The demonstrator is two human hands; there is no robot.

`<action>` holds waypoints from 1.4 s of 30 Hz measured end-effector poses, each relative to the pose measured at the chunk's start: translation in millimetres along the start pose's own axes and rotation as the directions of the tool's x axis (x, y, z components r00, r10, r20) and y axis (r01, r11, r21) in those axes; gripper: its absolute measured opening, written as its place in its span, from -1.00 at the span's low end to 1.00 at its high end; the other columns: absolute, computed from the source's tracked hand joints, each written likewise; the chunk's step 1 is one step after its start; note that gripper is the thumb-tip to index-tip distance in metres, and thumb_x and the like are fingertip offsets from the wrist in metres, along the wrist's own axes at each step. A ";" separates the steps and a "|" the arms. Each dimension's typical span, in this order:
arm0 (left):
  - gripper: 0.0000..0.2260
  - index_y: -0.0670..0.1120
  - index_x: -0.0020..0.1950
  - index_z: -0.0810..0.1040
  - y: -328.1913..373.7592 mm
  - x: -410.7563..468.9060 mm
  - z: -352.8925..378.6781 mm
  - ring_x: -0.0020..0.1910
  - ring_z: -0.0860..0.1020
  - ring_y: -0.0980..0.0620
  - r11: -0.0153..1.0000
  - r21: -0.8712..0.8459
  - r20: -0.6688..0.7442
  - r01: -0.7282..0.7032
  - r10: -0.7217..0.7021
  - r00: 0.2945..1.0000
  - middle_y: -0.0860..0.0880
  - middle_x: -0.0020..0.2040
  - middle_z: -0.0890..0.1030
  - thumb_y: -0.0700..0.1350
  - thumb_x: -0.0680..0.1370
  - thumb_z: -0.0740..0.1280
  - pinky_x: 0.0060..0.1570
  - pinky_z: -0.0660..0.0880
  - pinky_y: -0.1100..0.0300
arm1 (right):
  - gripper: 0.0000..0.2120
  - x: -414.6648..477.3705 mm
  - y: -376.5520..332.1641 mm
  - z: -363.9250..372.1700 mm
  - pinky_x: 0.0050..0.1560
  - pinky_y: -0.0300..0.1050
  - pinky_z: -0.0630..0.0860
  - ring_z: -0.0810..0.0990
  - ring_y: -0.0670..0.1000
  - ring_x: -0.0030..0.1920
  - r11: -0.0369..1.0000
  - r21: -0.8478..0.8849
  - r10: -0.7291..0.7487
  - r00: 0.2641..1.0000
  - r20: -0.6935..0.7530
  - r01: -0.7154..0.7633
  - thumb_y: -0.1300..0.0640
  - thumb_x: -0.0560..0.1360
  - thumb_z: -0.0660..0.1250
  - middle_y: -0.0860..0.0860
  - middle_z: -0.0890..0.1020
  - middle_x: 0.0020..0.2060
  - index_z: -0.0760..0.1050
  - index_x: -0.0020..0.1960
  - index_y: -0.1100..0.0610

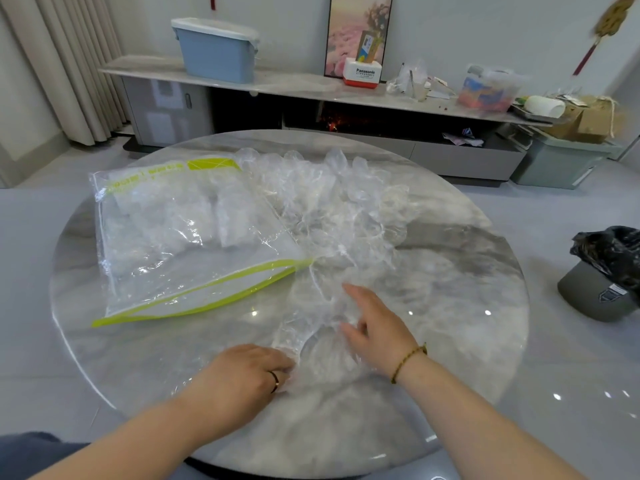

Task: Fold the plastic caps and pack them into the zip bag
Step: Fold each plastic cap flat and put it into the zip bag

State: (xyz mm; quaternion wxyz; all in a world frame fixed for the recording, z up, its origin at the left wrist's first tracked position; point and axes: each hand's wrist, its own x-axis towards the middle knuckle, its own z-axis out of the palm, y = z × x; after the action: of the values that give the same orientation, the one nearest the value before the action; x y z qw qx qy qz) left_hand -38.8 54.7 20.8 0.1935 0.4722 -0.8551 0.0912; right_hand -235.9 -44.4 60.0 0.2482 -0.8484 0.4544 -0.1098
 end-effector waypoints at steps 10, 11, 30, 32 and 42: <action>-0.70 0.09 -0.47 0.60 -14.4 -16.8 -17.2 -0.40 0.58 0.25 0.994 -0.058 0.219 0.091 -0.076 0.973 0.26 -0.31 0.62 -0.10 0.24 0.08 -0.33 0.34 0.37 | -0.46 11.7 40.0 -22.0 0.41 -0.14 0.13 0.19 0.04 0.44 0.944 0.083 0.328 0.935 -0.137 -0.319 0.13 0.58 0.15 0.06 0.17 0.47 0.04 0.50 0.15; -0.70 0.08 -0.48 0.59 -14.3 -19.3 -17.1 -0.42 0.57 0.23 0.995 -0.036 0.213 0.089 -0.080 0.974 0.25 -0.34 0.61 -0.10 0.24 0.08 -0.27 0.32 0.30 | -0.47 5.4 40.0 -25.0 0.41 -0.17 0.11 0.17 0.04 0.44 0.945 0.019 0.326 0.931 -0.162 -0.328 0.16 0.58 0.15 0.06 0.18 0.46 0.05 0.49 0.16; -0.67 0.07 -0.33 0.15 13.7 -18.7 -50.2 -0.21 0.36 0.08 0.791 0.029 0.451 0.611 -0.556 0.698 0.10 -0.36 0.35 0.11 0.62 0.04 -0.28 0.28 0.25 | -0.72 -73.4 -23.6 18.1 -0.35 -0.32 0.36 0.42 -0.16 -0.44 0.938 0.294 0.207 0.977 -0.048 -0.184 0.21 0.56 0.18 -0.16 0.47 -0.56 0.28 -0.29 -0.02; -0.68 0.08 -0.33 0.15 16.7 -15.2 -50.8 -0.28 0.37 0.10 0.766 0.018 0.432 0.643 -0.586 0.686 0.10 -0.39 0.39 0.10 0.62 0.05 -0.26 0.31 0.24 | -0.72 -73.1 -23.8 19.9 -0.31 -0.13 0.43 0.38 -0.10 -0.46 0.943 0.271 0.224 0.970 -0.092 -0.192 0.19 0.58 0.15 -0.07 0.42 -0.55 0.26 -0.27 -0.04; -0.96 -0.01 -0.05 0.41 10.8 2.9 -36.7 -0.39 0.42 -0.01 0.371 -0.351 0.261 0.860 -0.843 0.471 0.01 -0.46 0.37 -0.08 0.56 0.25 -0.31 0.35 0.12 | -0.85 -40.2 -25.7 21.7 -0.33 -0.18 0.36 0.37 -0.07 -0.43 0.930 0.082 0.365 0.925 -0.106 -0.358 0.03 0.60 0.10 -0.08 0.39 -0.47 0.35 -0.11 0.03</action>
State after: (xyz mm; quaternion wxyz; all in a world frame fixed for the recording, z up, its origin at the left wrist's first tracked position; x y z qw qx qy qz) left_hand -40.3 70.7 55.7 0.2965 0.7889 -0.4893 -0.2243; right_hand -231.2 7.7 56.5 0.2622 -0.7341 0.6135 -0.1266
